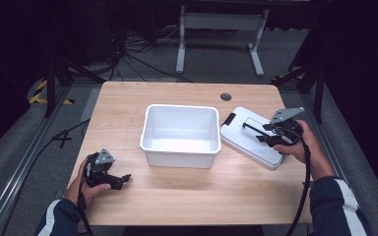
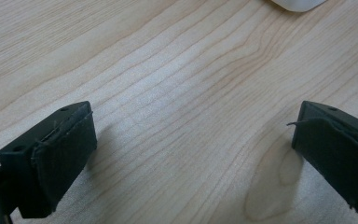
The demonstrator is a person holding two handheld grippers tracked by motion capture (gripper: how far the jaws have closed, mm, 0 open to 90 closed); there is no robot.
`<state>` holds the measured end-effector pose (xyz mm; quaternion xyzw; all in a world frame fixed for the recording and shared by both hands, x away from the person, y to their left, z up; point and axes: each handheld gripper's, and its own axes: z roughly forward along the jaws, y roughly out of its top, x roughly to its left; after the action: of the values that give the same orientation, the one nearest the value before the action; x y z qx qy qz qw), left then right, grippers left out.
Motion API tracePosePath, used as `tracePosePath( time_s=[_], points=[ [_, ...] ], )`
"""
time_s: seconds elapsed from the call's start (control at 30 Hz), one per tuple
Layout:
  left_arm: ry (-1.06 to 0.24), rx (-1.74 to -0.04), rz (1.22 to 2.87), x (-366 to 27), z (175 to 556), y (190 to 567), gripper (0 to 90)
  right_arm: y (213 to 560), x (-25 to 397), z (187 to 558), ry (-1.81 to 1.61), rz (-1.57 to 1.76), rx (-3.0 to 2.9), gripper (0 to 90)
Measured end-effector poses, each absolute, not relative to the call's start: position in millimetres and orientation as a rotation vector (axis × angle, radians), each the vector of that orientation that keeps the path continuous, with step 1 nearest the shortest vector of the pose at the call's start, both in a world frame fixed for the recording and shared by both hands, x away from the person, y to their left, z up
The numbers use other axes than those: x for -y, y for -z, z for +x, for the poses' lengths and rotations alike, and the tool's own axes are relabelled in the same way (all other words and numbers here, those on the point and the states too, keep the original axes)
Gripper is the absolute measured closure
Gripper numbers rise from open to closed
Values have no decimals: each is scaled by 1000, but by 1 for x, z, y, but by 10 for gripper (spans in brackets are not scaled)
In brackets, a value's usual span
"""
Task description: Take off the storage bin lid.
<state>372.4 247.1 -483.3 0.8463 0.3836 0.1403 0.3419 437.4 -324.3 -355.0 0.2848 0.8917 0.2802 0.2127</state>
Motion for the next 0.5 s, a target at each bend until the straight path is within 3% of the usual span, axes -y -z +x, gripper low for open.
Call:
tracePosePath(
  time_s=[0.5],
  points=[
    [-364, -997, 2200, -247, 372, 483, 2, 349, 334, 415, -778, 782, -2412, 365]
  ],
)
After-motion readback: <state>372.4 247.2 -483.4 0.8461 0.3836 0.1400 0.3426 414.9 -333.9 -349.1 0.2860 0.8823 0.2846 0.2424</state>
